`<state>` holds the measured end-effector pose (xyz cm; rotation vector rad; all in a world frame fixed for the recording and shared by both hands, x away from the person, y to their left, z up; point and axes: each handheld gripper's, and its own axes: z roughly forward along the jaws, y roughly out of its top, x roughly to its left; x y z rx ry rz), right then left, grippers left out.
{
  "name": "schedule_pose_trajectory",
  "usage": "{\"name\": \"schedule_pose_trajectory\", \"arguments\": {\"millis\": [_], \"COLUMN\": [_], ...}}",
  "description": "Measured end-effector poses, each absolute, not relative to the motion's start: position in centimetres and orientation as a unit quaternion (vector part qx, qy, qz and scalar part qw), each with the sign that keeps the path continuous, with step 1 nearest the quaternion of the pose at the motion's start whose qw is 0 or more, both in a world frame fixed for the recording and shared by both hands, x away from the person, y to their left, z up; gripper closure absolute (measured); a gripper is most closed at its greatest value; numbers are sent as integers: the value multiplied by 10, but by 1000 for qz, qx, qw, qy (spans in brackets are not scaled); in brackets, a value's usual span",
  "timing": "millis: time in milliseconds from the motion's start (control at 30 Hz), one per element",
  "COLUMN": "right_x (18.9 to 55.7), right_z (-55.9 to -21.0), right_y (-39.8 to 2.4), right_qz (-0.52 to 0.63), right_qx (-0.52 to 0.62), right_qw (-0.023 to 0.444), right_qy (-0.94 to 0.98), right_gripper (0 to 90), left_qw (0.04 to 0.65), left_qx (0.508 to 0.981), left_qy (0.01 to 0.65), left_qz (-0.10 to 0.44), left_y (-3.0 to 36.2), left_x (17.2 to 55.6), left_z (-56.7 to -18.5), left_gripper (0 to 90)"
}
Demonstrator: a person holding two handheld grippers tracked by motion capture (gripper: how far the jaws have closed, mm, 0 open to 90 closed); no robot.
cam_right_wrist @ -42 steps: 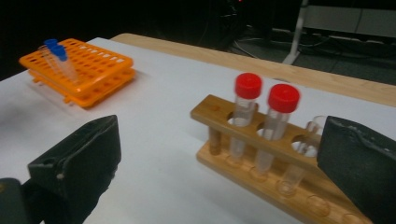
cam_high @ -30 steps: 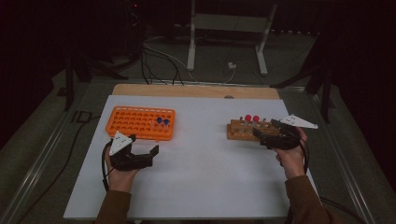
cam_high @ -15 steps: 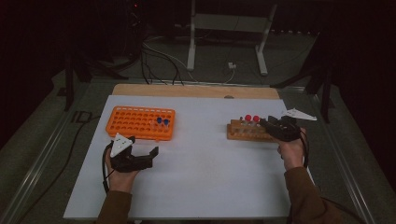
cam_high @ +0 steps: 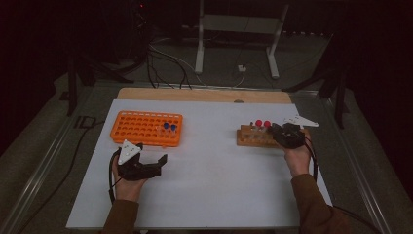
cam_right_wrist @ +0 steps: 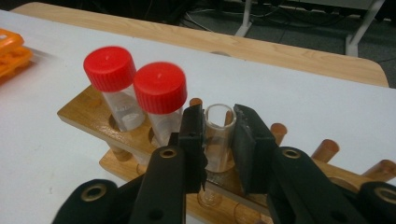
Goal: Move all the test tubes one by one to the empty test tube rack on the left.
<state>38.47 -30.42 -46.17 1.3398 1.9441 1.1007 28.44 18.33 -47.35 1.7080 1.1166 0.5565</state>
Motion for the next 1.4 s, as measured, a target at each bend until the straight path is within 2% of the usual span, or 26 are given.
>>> {"name": "schedule_pose_trajectory", "arguments": {"millis": [433,1400], "right_x": [383,360], "right_z": [-461,-403], "right_y": [-302,-313], "right_qz": [411,462], "right_qx": [499,466], "right_qw": [271,298], "right_qy": [713,694], "right_gripper": [766,766], "left_qw": [492,490], "left_qx": [704,704], "left_qy": [459,458], "left_qz": [228,232], "left_y": [183,177], "left_x": [284,282], "left_z": [-473,-474], "left_gripper": [3,4]}}
